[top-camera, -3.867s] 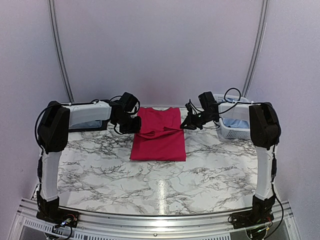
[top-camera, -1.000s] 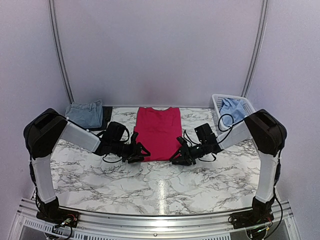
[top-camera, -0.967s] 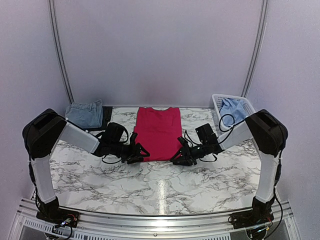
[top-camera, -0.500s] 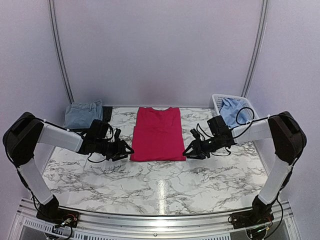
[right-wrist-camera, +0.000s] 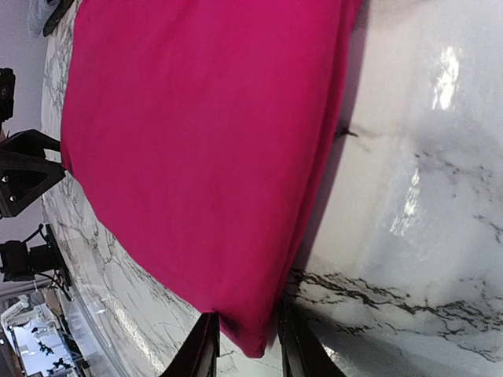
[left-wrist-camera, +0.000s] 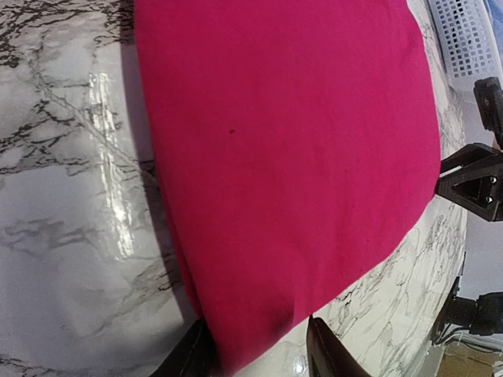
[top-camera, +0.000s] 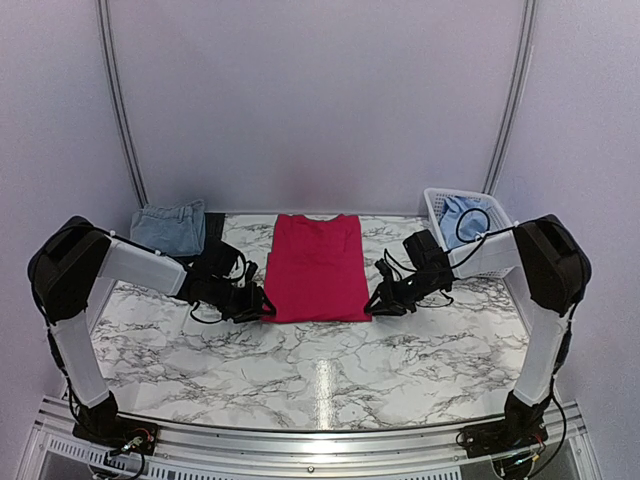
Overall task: Fold and stack the mixed laundry pile
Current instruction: Pick up the 2/3-rectangle-folded T-shirt from the center of the board.
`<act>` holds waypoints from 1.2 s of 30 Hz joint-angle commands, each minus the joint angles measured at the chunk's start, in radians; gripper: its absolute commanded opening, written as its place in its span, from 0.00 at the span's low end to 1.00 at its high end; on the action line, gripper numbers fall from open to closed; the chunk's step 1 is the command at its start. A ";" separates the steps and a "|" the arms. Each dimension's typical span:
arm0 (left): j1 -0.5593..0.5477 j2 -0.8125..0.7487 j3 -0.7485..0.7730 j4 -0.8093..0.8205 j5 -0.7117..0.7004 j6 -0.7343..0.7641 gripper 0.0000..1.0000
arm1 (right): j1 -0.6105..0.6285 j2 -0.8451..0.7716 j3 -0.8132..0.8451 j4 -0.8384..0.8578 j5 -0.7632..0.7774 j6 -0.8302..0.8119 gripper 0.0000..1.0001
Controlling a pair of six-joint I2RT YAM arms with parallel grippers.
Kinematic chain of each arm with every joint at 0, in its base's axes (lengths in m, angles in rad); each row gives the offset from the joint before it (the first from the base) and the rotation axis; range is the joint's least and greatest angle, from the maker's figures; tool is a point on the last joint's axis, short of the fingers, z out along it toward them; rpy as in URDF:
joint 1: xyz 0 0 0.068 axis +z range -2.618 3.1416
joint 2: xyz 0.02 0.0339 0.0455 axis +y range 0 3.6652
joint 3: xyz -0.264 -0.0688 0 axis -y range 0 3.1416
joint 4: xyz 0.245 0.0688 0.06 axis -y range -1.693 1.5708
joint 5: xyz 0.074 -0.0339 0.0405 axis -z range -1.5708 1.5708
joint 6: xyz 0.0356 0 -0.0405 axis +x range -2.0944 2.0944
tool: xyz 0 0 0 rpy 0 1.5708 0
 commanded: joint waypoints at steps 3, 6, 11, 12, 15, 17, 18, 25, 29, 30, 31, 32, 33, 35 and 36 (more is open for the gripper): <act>-0.019 -0.009 -0.051 -0.078 -0.031 -0.008 0.43 | 0.025 0.024 -0.005 -0.029 0.023 -0.006 0.17; -0.020 -0.032 -0.078 -0.078 -0.047 -0.011 0.41 | 0.026 0.013 -0.025 -0.020 0.022 -0.006 0.09; -0.022 -0.031 -0.088 -0.075 -0.047 -0.009 0.21 | 0.028 -0.006 -0.055 -0.010 0.015 0.000 0.00; -0.024 -0.033 -0.088 -0.074 -0.044 -0.007 0.17 | 0.030 -0.011 -0.061 -0.011 0.017 0.000 0.00; -0.034 -0.058 -0.097 -0.073 -0.032 -0.001 0.04 | 0.040 -0.037 -0.082 -0.025 0.025 -0.004 0.00; -0.045 -0.084 -0.115 -0.075 -0.028 -0.003 0.00 | 0.057 -0.063 -0.101 -0.036 0.033 -0.004 0.00; -0.051 -0.101 -0.129 -0.076 -0.031 -0.005 0.00 | 0.069 -0.078 -0.115 -0.038 0.037 0.000 0.00; -0.147 -0.281 -0.279 -0.078 -0.068 -0.070 0.00 | 0.158 -0.224 -0.270 -0.013 0.072 0.065 0.00; -0.219 -0.469 -0.414 -0.078 -0.094 -0.165 0.00 | 0.201 -0.439 -0.419 -0.037 0.100 0.114 0.00; -0.242 -0.521 -0.442 -0.103 -0.097 -0.192 0.00 | 0.218 -0.492 -0.447 -0.049 0.105 0.134 0.00; -0.268 -0.579 -0.465 -0.123 -0.103 -0.217 0.00 | 0.240 -0.551 -0.471 -0.060 0.107 0.162 0.00; -0.297 -0.632 -0.480 -0.140 -0.108 -0.236 0.00 | 0.263 -0.605 -0.489 -0.067 0.109 0.192 0.00; -0.326 -0.680 -0.484 -0.163 -0.116 -0.255 0.00 | 0.291 -0.654 -0.506 -0.066 0.110 0.233 0.00; -0.361 -0.768 -0.486 -0.198 -0.125 -0.292 0.00 | 0.332 -0.734 -0.524 -0.041 0.108 0.319 0.00; -0.367 -0.806 -0.482 -0.212 -0.127 -0.308 0.00 | 0.347 -0.761 -0.521 -0.034 0.110 0.353 0.00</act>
